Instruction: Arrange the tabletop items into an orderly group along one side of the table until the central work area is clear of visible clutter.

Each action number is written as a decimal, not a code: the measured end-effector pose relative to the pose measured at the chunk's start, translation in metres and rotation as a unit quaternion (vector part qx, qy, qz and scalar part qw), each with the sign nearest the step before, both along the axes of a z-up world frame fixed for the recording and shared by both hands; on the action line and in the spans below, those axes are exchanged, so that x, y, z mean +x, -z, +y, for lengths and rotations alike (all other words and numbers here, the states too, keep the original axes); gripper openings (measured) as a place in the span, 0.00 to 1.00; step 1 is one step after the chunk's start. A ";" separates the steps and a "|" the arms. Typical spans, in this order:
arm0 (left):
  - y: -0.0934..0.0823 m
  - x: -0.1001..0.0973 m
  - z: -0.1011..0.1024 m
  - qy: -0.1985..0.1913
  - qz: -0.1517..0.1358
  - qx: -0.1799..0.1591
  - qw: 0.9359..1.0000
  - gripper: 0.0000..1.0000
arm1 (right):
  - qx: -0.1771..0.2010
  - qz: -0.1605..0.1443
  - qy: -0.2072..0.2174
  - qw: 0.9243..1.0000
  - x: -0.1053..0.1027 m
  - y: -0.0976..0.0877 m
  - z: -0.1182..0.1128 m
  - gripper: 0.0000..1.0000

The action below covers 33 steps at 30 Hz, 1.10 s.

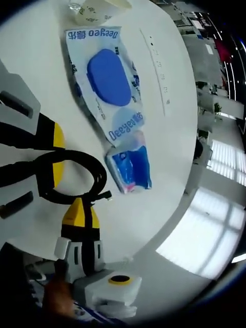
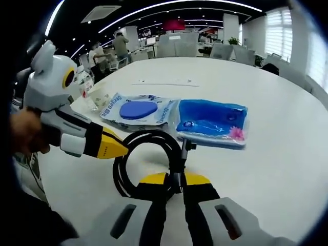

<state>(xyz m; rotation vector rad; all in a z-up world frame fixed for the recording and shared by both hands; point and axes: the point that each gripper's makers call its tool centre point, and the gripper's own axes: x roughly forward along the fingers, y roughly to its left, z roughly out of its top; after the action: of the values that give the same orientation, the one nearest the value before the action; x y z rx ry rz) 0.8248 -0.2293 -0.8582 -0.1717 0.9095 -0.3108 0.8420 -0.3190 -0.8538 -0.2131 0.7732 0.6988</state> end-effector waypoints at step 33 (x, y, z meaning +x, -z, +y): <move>-0.003 -0.004 0.008 0.021 -0.014 0.026 0.999 0.18 | -0.003 -0.020 -0.040 0.999 -0.004 -0.006 0.010 0.29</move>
<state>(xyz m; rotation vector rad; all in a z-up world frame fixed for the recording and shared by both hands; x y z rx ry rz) 0.8212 -0.2212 -0.8553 -0.0999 0.8940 -0.3278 0.8383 -0.3091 -0.8480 -0.2637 0.7306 0.7655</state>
